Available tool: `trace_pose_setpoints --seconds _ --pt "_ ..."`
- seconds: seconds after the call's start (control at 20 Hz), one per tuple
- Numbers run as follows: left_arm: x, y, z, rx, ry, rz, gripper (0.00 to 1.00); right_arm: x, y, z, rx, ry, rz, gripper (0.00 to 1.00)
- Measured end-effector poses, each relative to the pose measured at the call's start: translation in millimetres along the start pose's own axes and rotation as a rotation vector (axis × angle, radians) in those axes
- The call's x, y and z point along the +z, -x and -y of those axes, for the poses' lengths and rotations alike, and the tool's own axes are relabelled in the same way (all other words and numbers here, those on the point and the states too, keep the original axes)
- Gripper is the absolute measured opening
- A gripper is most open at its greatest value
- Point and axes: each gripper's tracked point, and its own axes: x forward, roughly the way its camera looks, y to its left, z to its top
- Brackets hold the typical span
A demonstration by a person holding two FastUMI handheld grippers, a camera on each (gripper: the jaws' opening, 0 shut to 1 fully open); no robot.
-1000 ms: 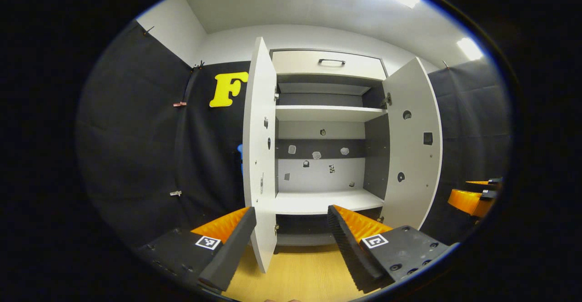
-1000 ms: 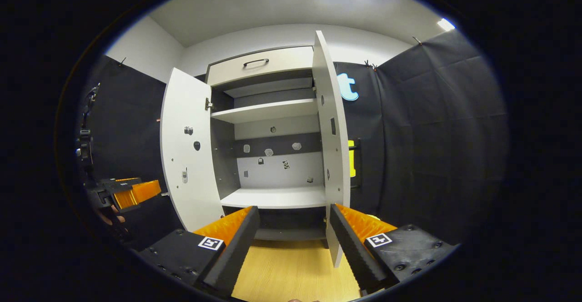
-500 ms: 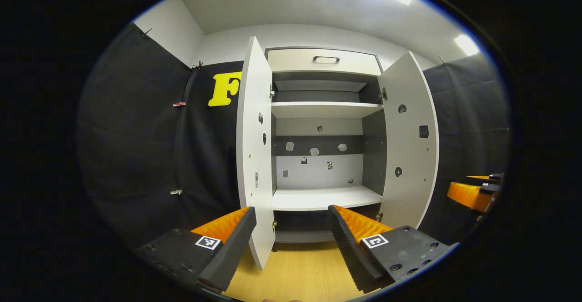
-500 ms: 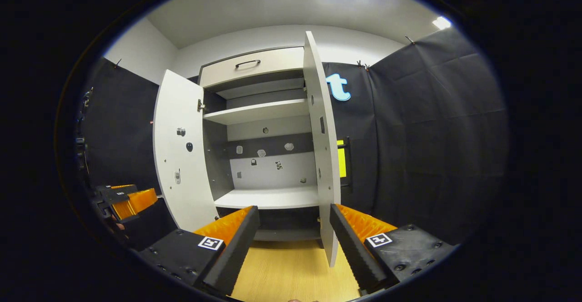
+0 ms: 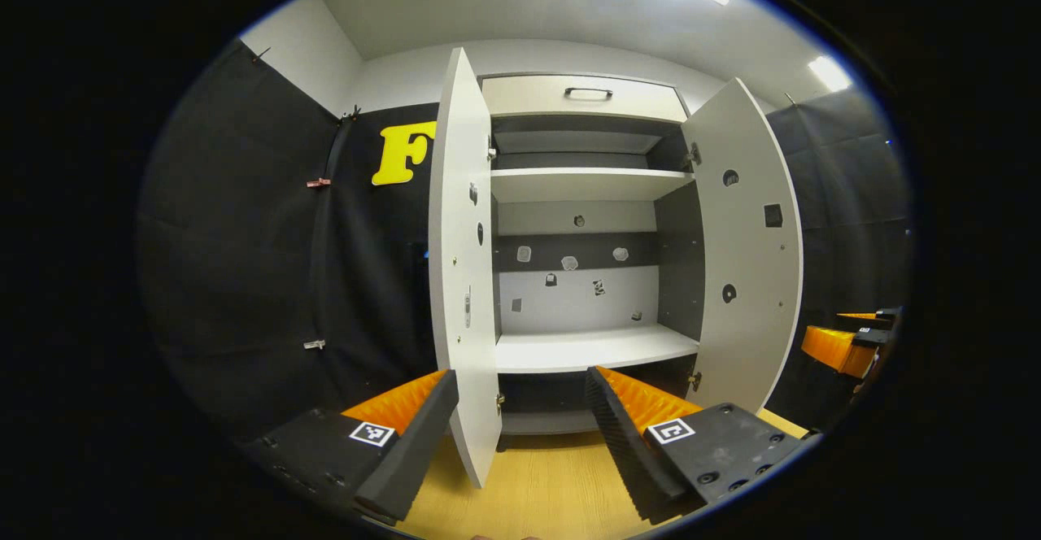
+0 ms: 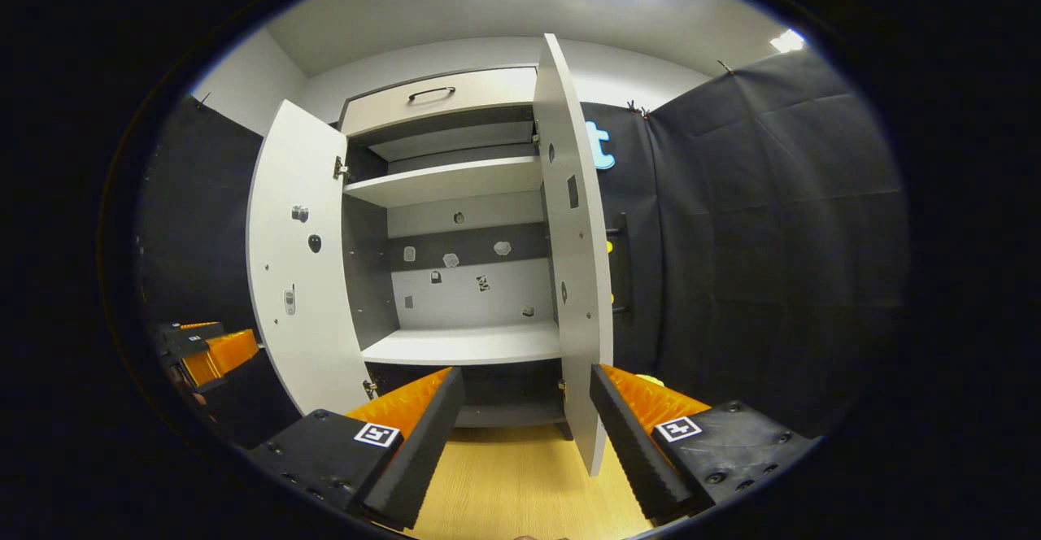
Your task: Open the right door of the double-door shoe cabinet with the right hand, and open the left door with the left hand.
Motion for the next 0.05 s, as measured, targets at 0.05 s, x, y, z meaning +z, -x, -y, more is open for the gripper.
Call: trace_pose_setpoints --seconds 0.05 --pt "-3.1 -2.6 -2.4 -0.004 0.000 -0.002 0.97 -1.5 -1.7 -1.1 -0.008 0.010 0.007 0.98"
